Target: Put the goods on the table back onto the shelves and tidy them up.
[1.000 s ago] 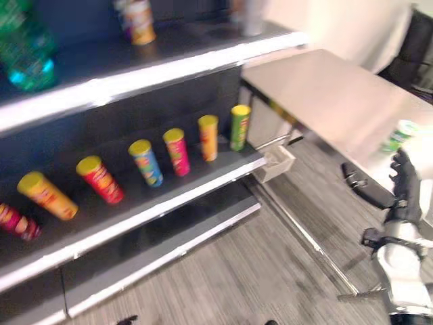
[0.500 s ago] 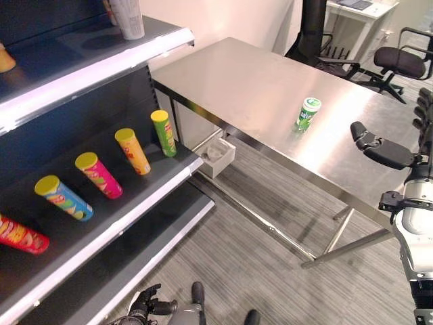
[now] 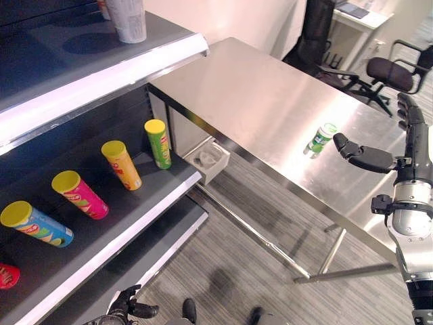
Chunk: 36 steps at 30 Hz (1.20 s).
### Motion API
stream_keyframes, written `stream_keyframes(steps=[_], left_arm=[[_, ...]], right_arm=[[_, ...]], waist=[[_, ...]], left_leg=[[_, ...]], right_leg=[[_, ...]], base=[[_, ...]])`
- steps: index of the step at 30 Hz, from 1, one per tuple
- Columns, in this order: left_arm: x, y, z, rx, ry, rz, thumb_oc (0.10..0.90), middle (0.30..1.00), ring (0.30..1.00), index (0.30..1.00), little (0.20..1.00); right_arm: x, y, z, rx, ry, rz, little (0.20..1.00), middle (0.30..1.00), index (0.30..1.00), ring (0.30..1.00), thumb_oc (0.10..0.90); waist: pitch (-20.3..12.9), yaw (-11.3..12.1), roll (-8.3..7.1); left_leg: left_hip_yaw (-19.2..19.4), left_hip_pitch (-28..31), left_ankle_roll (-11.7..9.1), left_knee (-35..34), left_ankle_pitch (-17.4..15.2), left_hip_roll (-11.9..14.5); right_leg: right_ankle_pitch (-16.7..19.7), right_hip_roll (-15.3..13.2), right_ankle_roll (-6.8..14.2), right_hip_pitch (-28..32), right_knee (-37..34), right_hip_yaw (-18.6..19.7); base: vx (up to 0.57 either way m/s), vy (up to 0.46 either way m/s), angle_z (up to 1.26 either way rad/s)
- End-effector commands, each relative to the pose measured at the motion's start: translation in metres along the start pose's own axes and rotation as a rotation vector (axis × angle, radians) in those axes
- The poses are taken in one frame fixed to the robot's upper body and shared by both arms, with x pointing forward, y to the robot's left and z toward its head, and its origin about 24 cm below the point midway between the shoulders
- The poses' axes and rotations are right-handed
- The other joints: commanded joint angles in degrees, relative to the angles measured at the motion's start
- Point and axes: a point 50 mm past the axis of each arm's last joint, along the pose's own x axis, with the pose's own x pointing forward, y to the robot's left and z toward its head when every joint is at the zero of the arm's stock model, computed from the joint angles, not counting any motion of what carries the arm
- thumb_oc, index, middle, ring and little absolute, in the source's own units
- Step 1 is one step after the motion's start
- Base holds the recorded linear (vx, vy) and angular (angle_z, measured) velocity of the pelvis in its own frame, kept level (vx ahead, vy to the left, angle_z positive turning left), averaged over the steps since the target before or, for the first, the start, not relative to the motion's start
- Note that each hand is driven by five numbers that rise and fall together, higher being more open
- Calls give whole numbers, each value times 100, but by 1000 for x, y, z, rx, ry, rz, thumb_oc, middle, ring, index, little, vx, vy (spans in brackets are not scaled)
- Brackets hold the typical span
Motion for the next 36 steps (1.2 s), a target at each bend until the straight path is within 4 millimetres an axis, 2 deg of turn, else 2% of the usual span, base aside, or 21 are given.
stream_keyframes(steps=[1,2,6,13,19,22,28,36], left_arm=[[-3,5,-4,54,-23,13,800,900,900,900,900],[-4,4,-7,47,-14,15,800,900,900,900,900],[-6,2,-13,19,0,7,800,900,900,900,900],[-11,-3,-28,18,45,-24,800,900,900,900,900],[-12,-6,-31,24,50,-37,800,900,900,900,900],[-15,-9,-34,26,43,-45,800,900,900,900,900],[-17,-10,-38,27,50,-44,800,900,900,900,900],[-19,-10,-42,53,54,-51,800,900,900,900,900]], right_arm=[[22,-41,29,-22,-146,-178,900,900,900,900,800],[20,-43,25,-37,-130,-182,900,900,900,900,800],[16,-43,25,-83,-138,-104,900,900,900,900,800],[1,-22,9,-85,-73,60,900,900,900,900,800],[-9,-7,1,-60,-37,127,900,900,900,900,800],[-8,-2,-8,-145,-13,95,900,900,900,900,800],[-3,8,-11,-181,7,31,900,900,900,900,800],[9,13,-9,-221,-7,-1,900,900,900,900,800]], waist=[[-556,-5,-98],[-594,3,-133],[-691,-10,-118],[-693,-61,37],[-672,-56,133],[-616,1,228],[-471,140,364],[-379,304,433]], left_leg=[[-21,-110,-518,113,-425,288],[-26,-111,-558,123,-419,314],[-86,-133,-765,149,-361,573],[-72,-38,-955,86,-245,873],[-39,-16,-1000,31,-202,919],[-47,-42,-978,8,-197,902],[-154,-235,-976,8,-135,844],[-331,-387,-999,8,-90,807]], right_leg=[[378,565,128,155,194,188],[384,608,143,223,86,128],[273,902,92,433,-249,-14],[-21,1171,-68,548,-288,-177],[-80,1226,-106,582,-288,-238],[-78,1202,-99,548,-288,-271],[-65,1142,-96,428,-288,-344],[-97,1128,-124,426,-288,-501]], base=[[173,-166,64],[229,-274,33],[86,-183,1],[43,-93,5],[45,-15,3],[44,7,3],[5,4,7],[17,-9,14]])
